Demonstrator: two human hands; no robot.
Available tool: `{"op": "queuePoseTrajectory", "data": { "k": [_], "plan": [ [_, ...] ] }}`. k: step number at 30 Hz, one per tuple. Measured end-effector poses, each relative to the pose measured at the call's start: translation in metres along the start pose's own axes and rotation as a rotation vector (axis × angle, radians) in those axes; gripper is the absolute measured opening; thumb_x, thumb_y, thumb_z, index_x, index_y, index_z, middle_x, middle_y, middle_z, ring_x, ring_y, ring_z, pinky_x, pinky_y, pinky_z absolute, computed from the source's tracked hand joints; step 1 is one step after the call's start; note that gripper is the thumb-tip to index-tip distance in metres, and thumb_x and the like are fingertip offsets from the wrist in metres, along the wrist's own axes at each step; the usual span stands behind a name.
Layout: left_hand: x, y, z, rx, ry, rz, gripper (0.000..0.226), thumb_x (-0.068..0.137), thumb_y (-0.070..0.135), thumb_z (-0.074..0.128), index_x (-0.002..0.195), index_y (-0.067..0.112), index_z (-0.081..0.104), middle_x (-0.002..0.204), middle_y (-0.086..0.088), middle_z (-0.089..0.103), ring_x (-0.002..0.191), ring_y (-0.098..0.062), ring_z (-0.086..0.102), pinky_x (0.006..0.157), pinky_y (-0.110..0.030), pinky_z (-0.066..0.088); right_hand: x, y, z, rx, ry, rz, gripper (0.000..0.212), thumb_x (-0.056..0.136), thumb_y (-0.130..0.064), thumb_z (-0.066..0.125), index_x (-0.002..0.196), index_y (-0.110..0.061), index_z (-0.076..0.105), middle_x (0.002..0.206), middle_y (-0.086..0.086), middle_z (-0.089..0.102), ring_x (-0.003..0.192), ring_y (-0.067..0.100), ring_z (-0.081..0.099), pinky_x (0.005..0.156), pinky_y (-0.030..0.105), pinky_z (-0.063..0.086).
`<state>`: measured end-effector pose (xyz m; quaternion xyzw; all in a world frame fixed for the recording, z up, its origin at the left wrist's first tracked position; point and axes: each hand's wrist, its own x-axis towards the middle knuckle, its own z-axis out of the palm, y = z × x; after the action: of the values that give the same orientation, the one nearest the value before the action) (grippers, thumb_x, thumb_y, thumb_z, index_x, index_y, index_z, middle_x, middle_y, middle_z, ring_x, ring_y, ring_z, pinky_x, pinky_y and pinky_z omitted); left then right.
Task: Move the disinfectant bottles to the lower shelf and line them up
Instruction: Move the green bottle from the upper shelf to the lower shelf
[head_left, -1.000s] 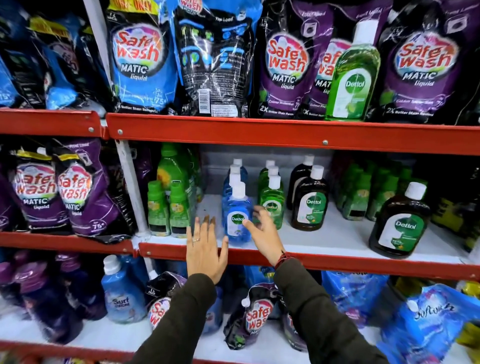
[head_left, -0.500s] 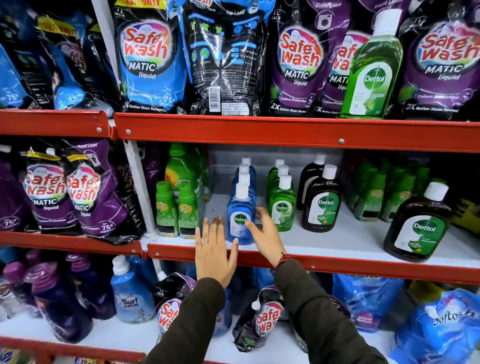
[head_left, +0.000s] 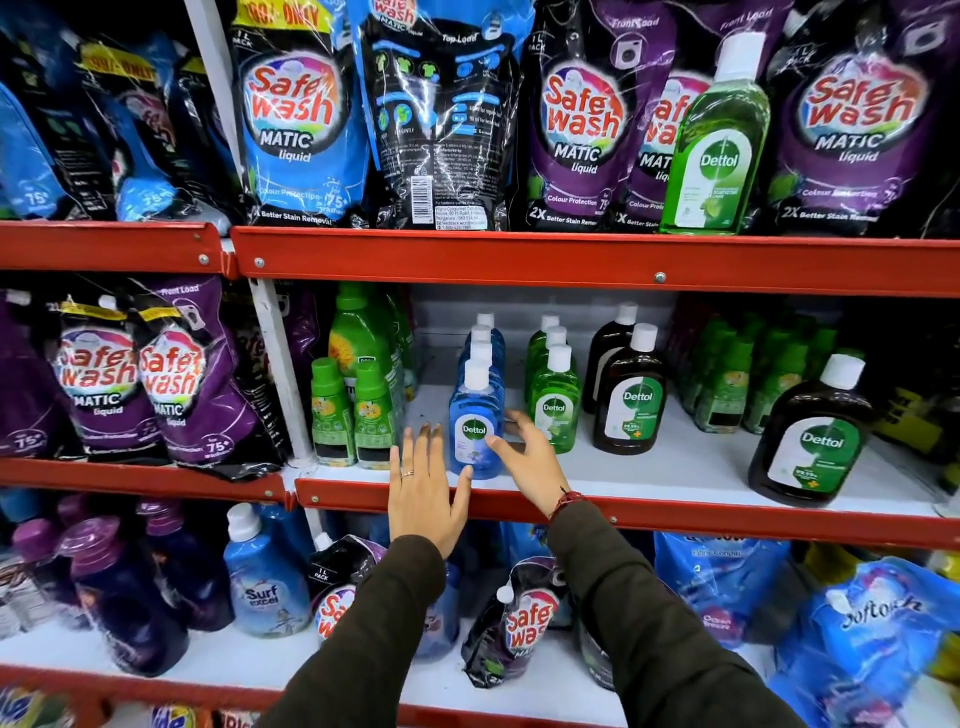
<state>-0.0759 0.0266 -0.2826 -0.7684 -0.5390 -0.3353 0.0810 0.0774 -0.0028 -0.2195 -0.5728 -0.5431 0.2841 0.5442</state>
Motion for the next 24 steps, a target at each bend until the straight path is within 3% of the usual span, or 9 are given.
{"op": "queuePoseTrajectory", "data": {
  "k": [2, 6, 10, 17, 24],
  "plan": [
    [-0.002, 0.003, -0.004, -0.041, 0.013, -0.017, 0.076, 0.101, 0.054, 0.023, 0.153, 0.001, 0.038, 0.159, -0.023, 0.043, 0.153, -0.037, 0.030, 0.125, -0.046, 0.011, -0.008, -0.002, -0.007, -0.011, 0.038, -0.043, 0.046, 0.095, -0.009, 0.061, 0.139, -0.009, 0.049, 0.128, 0.000, 0.060, 0.120, 0.010, 0.055, 0.094, 0.015, 0.047],
    [-0.005, 0.021, -0.015, -0.099, 0.070, 0.011, 0.074, 0.102, 0.052, 0.025, 0.160, 0.007, 0.024, 0.167, -0.017, 0.028, 0.158, -0.034, 0.014, 0.128, -0.053, 0.014, -0.025, -0.006, -0.027, -0.136, 0.198, -0.199, 0.031, 0.097, -0.016, 0.056, 0.128, -0.018, 0.057, 0.124, -0.001, 0.063, 0.113, 0.017, 0.061, 0.101, 0.035, 0.052],
    [0.004, 0.055, -0.035, -0.171, 0.152, 0.104, 0.071, 0.104, 0.050, 0.026, 0.162, 0.011, 0.017, 0.172, -0.010, 0.014, 0.160, -0.030, 0.002, 0.129, -0.052, 0.007, -0.037, -0.026, -0.052, -0.319, 0.361, -0.370, 0.026, 0.098, -0.023, 0.050, 0.123, -0.024, 0.057, 0.122, -0.004, 0.061, 0.114, 0.017, 0.057, 0.098, 0.037, 0.050],
    [0.047, 0.125, -0.087, -0.242, 0.352, 0.209, 0.069, 0.106, 0.045, 0.036, 0.162, 0.011, 0.015, 0.172, -0.012, 0.011, 0.160, -0.032, -0.004, 0.129, -0.047, -0.006, -0.043, -0.088, -0.109, -0.545, 0.577, -0.607, 0.026, 0.096, -0.022, 0.053, 0.122, -0.021, 0.059, 0.121, 0.001, 0.059, 0.113, 0.022, 0.053, 0.098, 0.039, 0.044],
    [0.106, 0.171, -0.134, -0.148, 0.497, 0.290, 0.071, 0.105, 0.044, 0.038, 0.162, 0.008, 0.016, 0.172, -0.012, 0.010, 0.160, -0.033, 0.002, 0.129, -0.048, -0.008, -0.028, -0.151, -0.163, -0.548, 0.801, -0.701, 0.030, 0.093, -0.028, 0.059, 0.123, -0.025, 0.060, 0.126, 0.000, 0.055, 0.119, 0.021, 0.049, 0.099, 0.035, 0.037]
  ]
}}
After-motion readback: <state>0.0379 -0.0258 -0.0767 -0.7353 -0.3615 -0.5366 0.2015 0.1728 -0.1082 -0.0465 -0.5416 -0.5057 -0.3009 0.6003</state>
